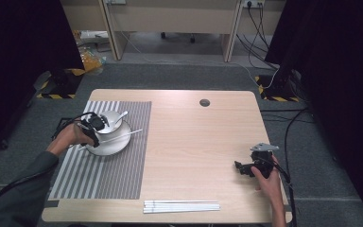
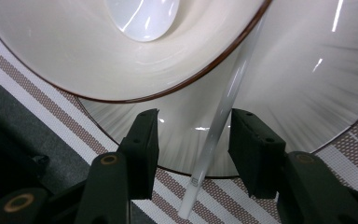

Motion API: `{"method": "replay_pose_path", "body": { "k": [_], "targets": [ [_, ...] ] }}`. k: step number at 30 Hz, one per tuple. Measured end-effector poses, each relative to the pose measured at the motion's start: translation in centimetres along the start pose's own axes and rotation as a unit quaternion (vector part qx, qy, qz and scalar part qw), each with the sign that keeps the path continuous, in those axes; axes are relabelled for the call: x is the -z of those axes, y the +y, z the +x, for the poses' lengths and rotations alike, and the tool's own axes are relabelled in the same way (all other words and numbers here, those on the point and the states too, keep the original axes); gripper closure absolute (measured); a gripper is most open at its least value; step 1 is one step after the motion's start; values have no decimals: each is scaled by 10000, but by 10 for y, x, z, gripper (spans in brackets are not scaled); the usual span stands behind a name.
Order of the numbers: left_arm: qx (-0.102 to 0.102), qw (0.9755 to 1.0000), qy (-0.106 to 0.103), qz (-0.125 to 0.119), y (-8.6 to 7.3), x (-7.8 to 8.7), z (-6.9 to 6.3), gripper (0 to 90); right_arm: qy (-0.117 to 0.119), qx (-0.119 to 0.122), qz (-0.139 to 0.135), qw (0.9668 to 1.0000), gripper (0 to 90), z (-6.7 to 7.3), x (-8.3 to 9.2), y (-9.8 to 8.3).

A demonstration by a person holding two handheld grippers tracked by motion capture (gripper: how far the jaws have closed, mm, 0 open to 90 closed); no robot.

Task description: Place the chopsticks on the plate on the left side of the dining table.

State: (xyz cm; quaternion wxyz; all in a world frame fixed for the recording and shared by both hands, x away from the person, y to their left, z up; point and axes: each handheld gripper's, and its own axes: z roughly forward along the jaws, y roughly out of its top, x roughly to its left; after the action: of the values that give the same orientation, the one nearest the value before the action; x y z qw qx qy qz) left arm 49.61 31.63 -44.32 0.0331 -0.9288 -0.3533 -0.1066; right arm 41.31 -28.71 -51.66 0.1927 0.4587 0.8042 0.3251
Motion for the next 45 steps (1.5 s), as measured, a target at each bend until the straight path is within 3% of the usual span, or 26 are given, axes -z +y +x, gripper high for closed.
{"method": "replay_pose_path", "body": {
  "k": [10,16,24,28,31,45],
  "targets": [
    [159,9997,190,-82,1,-1,9,522,4,2,1,10000,3,0,0,0],
    [137,9994,289,-103,3,2,10,519,4,11,-3,10000,3,0,0,0],
    [128,9997,206,-41,4,2,10,512,6,9,4,10000,4,0,0,0],
    [116,9995,267,-90,3,3,8,502,8,14,-3,10000,3,0,0,0],
    [29,9995,282,102,3,-2,8,495,4,10,-3,10000,3,0,0,0],
    [159,9993,324,17,3,-6,12,489,5,11,-1,10000,3,0,0,0]
  ]
}}
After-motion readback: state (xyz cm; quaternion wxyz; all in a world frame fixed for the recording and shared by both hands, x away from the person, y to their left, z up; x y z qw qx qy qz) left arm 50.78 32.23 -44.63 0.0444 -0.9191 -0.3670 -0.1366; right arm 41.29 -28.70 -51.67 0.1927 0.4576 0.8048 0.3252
